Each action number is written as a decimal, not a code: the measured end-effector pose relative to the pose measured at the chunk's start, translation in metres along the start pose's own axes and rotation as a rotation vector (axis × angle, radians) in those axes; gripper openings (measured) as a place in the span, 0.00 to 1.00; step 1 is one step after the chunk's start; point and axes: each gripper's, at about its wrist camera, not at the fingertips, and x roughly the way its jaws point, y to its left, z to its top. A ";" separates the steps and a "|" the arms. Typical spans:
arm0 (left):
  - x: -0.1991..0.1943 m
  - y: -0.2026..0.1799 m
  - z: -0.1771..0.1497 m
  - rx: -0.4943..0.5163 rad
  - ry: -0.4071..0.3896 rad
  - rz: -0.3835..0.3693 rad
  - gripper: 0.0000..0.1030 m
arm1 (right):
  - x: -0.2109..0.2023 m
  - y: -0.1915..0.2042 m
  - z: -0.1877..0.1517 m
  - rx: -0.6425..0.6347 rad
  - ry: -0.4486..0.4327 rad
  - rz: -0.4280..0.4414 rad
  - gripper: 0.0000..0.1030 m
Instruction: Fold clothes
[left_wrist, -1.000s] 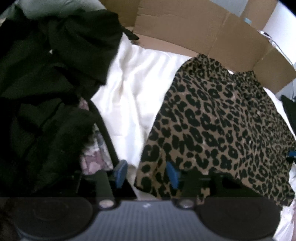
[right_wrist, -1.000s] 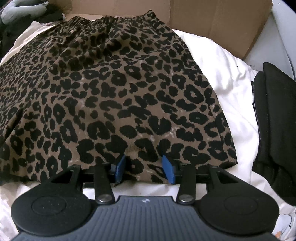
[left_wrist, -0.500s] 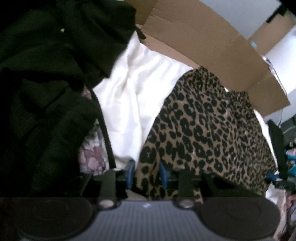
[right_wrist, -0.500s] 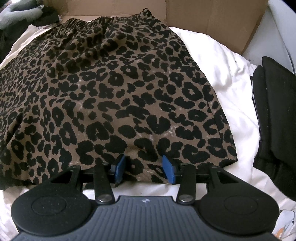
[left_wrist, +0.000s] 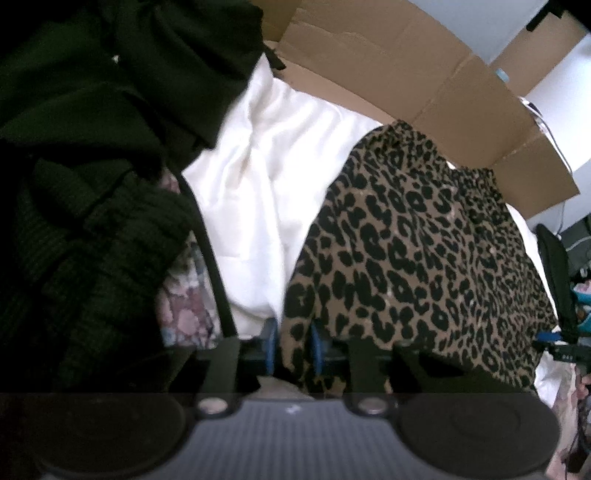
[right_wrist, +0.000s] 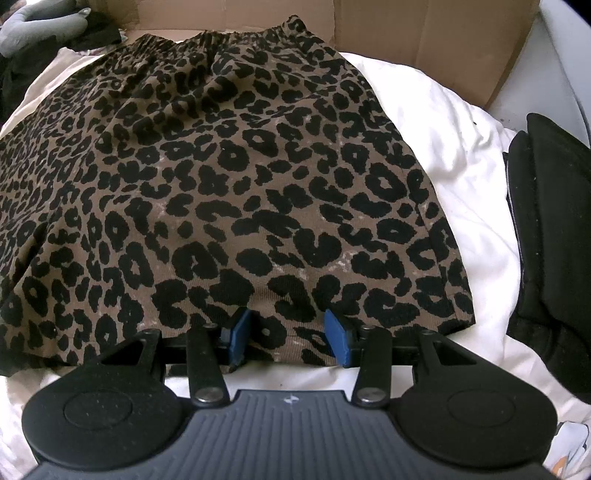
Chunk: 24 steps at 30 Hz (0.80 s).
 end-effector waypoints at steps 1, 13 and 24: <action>-0.001 0.000 0.000 -0.002 0.000 -0.005 0.18 | 0.000 0.000 0.000 0.001 -0.001 -0.001 0.50; -0.012 0.002 -0.001 -0.021 0.005 -0.038 0.10 | -0.003 0.003 0.007 -0.001 0.022 -0.039 0.48; -0.037 -0.037 0.012 -0.041 -0.027 -0.118 0.06 | -0.064 0.009 0.024 0.024 -0.101 0.003 0.49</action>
